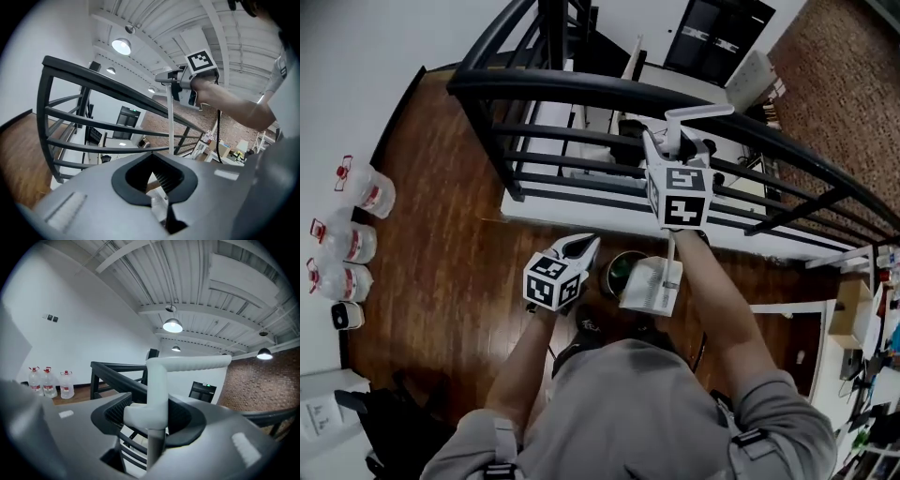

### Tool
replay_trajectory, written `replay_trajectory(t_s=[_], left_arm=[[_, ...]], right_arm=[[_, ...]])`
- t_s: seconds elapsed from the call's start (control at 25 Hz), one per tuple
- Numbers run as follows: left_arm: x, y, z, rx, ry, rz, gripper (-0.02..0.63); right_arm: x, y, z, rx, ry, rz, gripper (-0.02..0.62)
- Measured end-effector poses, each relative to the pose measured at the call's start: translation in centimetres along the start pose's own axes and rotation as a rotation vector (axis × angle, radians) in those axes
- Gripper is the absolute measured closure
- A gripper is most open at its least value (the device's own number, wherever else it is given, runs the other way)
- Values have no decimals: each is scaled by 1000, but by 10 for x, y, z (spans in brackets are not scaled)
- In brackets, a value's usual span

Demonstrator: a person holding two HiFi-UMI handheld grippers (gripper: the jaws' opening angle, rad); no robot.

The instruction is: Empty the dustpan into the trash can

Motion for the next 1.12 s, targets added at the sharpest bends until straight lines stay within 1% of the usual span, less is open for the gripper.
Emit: replay_trajectory(t_s=[0.08,0.2,0.44,0.6,0.76,0.96,1.12], left_arm=[[-21,0,9,-17,-48,-23,601],[-52,6,26,-57,-131,-57,601],[-104,22,49,-127,-257,-121,601],[-138,37,55,-177,-336,-160,601],[-166,55,57,-221,-398,-190,601],[-187,64,58,-248,-456,-229,601],[-196,66,59,-258,-483,-246,601]], right_arm=[[4,-6,19,-21,-28,3,390],[20,-15,60,-62,-91,0,390],[43,-22,142,-140,-199,-7,391],[47,-26,191,-192,-244,-10,391],[40,-26,241,-241,-269,-16,391],[31,-25,280,-282,-309,-39,393],[31,-23,287,-289,-322,-38,393]])
Point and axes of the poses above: the fingertips, and each gripper's own axes: x forward along the fingers, z to its left, y out of its underside, the point moved 3 cm from there along -x, backward along the fingers
